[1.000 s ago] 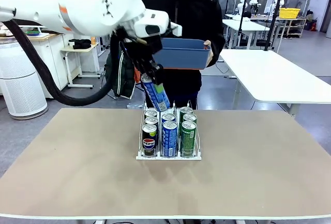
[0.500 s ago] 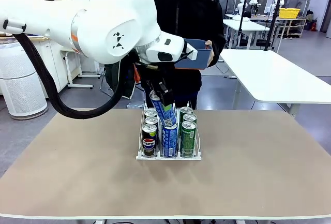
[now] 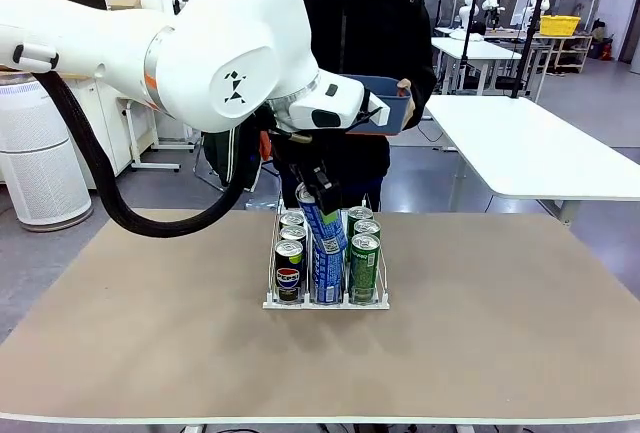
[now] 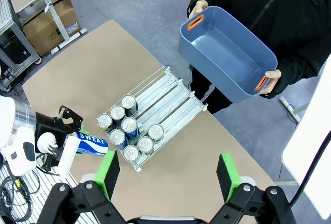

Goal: Fill the beverage cans into the dispenser.
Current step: Place the picked Ionic drink in the line of the Automatic Can Dispenser with the same cans.

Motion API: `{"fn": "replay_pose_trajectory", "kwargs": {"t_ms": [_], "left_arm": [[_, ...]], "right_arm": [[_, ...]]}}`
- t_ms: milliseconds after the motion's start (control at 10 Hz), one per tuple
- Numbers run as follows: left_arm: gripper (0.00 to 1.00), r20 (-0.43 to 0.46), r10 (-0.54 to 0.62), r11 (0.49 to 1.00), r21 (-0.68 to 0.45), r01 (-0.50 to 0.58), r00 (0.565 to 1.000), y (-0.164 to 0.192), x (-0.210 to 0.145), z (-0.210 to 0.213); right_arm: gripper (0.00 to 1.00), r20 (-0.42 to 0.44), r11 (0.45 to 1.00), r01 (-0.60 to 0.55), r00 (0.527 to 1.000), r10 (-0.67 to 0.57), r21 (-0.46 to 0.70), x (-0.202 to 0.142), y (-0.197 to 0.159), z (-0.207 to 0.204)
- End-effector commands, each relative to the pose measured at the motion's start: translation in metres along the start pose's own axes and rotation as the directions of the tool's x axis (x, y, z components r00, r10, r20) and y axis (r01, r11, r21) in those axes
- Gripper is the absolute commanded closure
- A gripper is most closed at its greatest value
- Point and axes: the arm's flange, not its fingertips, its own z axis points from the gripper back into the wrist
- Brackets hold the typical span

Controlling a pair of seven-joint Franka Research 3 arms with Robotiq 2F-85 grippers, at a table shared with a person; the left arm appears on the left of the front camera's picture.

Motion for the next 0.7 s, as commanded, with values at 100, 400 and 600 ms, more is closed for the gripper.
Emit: {"fn": "replay_pose_trajectory", "kwargs": {"t_ms": [100,400,600], "left_arm": [[0.43,0.000,0.000,1.000,0.000,0.000,1.000,0.000,0.000,0.000],[0.43,-0.031,0.076,0.997,0.026,-0.075,0.997,-0.012,0.003,-0.006],[0.43,-0.011,0.137,0.987,0.088,-0.135,0.991,-0.029,0.003,-0.012]], "right_arm": [[0.00,0.000,1.000,0.003,1.000,-0.003,0.002,0.000,0.000,0.001],[0.00,0.000,1.000,0.003,1.000,-0.003,0.002,0.000,0.000,0.001],[0.00,0.000,1.000,0.003,1.000,-0.003,0.002,0.000,0.000,0.001]]}}
